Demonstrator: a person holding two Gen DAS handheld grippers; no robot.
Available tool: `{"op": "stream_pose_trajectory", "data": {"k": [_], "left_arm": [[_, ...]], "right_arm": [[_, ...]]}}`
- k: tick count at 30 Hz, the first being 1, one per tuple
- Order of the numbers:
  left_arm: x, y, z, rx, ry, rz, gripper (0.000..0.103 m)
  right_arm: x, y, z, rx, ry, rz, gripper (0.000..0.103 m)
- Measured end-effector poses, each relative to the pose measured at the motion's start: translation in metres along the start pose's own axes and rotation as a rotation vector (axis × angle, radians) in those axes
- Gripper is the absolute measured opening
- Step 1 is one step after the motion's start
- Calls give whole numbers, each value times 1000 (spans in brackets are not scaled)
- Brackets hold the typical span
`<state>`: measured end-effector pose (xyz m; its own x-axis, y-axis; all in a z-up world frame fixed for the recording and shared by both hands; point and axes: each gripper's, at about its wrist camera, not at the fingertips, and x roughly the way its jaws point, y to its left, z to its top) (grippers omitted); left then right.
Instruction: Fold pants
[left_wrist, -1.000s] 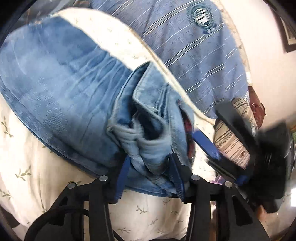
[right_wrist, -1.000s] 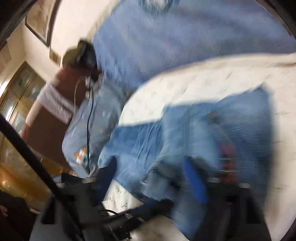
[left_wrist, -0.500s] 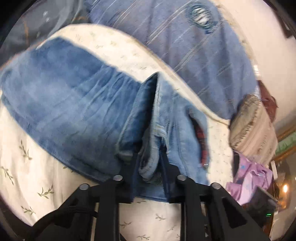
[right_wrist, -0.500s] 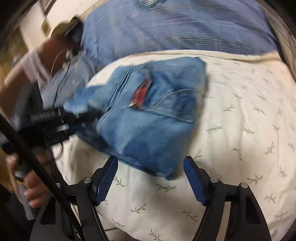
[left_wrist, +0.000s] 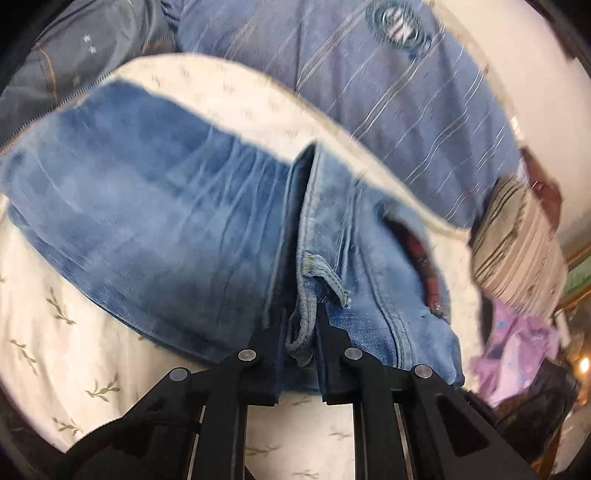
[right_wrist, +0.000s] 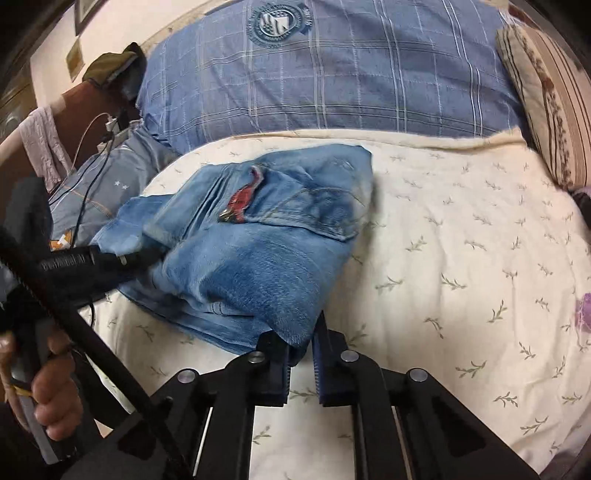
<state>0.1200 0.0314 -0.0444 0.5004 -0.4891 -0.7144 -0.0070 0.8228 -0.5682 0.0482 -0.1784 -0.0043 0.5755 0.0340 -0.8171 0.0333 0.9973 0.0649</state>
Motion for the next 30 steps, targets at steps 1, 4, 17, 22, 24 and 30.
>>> {"op": "stream_pose_trajectory", "data": {"k": [1, 4, 17, 22, 24, 30], "left_arm": [[0, 3, -1, -10, 6, 6, 13], [-20, -6, 3, 1, -52, -23, 12], [-52, -2, 14, 7, -94, 38, 37], [-94, 23, 26, -47, -193, 151, 53], [-99, 42, 31, -115, -187, 225, 54], [-99, 77, 36, -301, -148, 276, 54]], "right_arm": [[14, -4, -3, 9, 47, -13, 6], [6, -11, -5, 30, 48, -13, 4], [-20, -28, -15, 122, 8, 180, 54], [-56, -9, -14, 48, -76, 175, 59], [-64, 4, -3, 32, -114, 154, 63], [-38, 46, 43, 40, -87, 302, 75]]}}
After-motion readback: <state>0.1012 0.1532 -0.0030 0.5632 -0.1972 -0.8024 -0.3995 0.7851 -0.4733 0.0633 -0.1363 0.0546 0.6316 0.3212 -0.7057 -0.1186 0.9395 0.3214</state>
